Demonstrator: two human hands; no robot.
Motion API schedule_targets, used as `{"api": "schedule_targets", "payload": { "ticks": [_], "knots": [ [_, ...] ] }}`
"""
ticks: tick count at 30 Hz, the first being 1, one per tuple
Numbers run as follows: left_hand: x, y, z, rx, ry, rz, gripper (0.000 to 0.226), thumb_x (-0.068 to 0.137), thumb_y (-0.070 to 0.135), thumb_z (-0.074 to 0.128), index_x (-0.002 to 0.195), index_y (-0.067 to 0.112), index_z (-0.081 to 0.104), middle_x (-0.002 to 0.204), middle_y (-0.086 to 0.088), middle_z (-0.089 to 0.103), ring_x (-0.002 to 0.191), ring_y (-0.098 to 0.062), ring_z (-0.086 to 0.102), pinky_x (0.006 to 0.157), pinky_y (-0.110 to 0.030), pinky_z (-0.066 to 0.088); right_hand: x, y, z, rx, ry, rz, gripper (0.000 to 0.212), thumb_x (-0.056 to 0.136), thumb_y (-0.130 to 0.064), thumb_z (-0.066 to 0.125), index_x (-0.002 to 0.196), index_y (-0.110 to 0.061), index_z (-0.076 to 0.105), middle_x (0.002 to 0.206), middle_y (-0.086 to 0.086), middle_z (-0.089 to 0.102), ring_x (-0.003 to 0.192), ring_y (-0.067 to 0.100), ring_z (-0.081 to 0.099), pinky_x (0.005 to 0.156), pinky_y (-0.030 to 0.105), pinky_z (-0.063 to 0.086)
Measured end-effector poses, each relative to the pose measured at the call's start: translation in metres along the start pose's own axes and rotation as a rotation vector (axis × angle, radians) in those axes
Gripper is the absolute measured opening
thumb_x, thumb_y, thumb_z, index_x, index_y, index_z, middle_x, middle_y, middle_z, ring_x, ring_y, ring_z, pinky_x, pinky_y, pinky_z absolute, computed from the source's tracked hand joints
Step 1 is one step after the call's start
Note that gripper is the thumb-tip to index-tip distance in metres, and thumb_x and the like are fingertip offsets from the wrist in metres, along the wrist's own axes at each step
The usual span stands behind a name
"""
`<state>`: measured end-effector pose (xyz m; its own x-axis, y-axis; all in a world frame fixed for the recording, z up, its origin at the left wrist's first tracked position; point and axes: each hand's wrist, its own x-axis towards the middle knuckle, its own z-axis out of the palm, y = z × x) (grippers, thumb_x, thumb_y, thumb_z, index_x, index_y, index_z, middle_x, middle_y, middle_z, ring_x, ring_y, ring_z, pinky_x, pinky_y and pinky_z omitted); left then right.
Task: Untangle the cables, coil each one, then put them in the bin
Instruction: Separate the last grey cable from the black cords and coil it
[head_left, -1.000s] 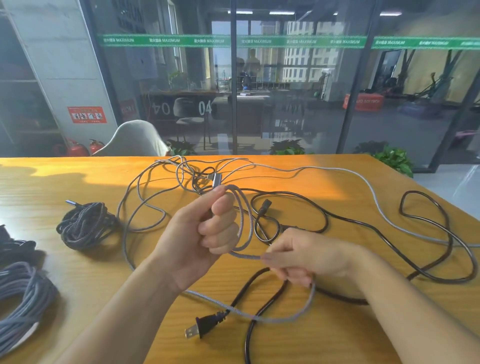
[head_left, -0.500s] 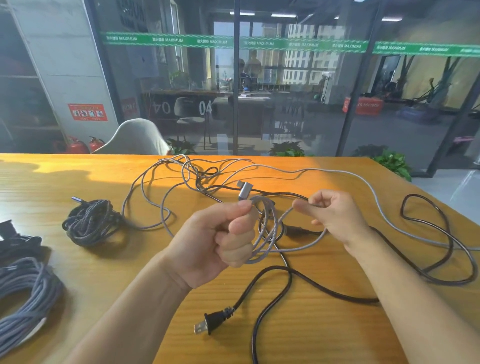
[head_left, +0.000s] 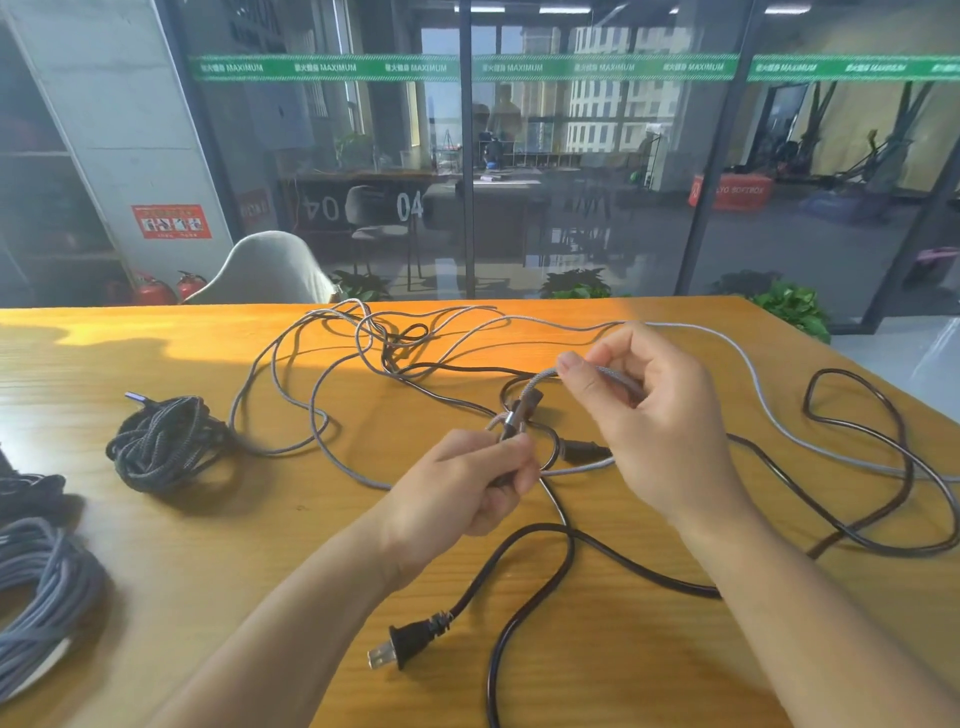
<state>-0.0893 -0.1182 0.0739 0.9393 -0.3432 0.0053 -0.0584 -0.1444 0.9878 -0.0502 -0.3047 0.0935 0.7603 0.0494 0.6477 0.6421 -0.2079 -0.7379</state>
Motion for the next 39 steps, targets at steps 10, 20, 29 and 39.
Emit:
{"api": "schedule_targets", "payload": {
  "ticks": [10, 20, 29, 39],
  "knots": [
    [0.006, -0.003, -0.004, -0.202, 0.185, 0.105, 0.059, 0.095, 0.075, 0.039, 0.073, 0.021, 0.046, 0.065, -0.002, 0.019, 0.058, -0.021, 0.012, 0.053, -0.028, 0.016, -0.023, -0.016, 0.013, 0.042, -0.296, -0.09, 0.007, 0.107, -0.018, 0.056, 0.107, -0.016, 0.062, 0.071, -0.015, 0.062, 0.062, 0.011, 0.059, 0.059, 0.029, 0.047],
    [0.002, 0.007, -0.004, -0.294, 0.458, 0.103, 0.042, 0.104, 0.049, 0.048, 0.083, 0.013, 0.054, 0.057, 0.001, 0.032, 0.056, -0.017, 0.03, 0.057, -0.033, 0.023, -0.035, -0.009, 0.029, -0.412, -0.493, -0.407, 0.051, 0.111, -0.032, 0.038, 0.159, -0.016, 0.041, 0.132, 0.002, 0.069, 0.114, 0.026, 0.068, 0.088, 0.043, 0.056],
    [-0.004, 0.013, -0.017, -0.363, 0.479, 0.211, 0.04, 0.108, 0.026, 0.039, 0.069, 0.021, 0.044, 0.063, -0.003, 0.029, 0.057, -0.021, 0.024, 0.05, -0.031, 0.028, -0.047, -0.013, 0.036, -0.206, -0.664, -0.298, 0.023, 0.112, -0.032, 0.044, 0.134, -0.028, 0.042, 0.104, -0.012, 0.073, 0.078, 0.012, 0.067, 0.072, 0.035, 0.053],
    [-0.018, 0.023, -0.046, -0.755, -0.004, 0.226, 0.038, 0.107, 0.032, 0.037, 0.071, 0.023, 0.046, 0.05, 0.013, 0.027, 0.041, -0.007, 0.018, 0.039, -0.02, 0.023, -0.024, 0.018, 0.026, -0.392, -1.06, -0.024, 0.057, 0.105, -0.064, 0.035, 0.083, -0.02, 0.064, 0.075, -0.006, 0.064, 0.082, 0.009, 0.054, 0.098, 0.034, 0.042]
  ]
}}
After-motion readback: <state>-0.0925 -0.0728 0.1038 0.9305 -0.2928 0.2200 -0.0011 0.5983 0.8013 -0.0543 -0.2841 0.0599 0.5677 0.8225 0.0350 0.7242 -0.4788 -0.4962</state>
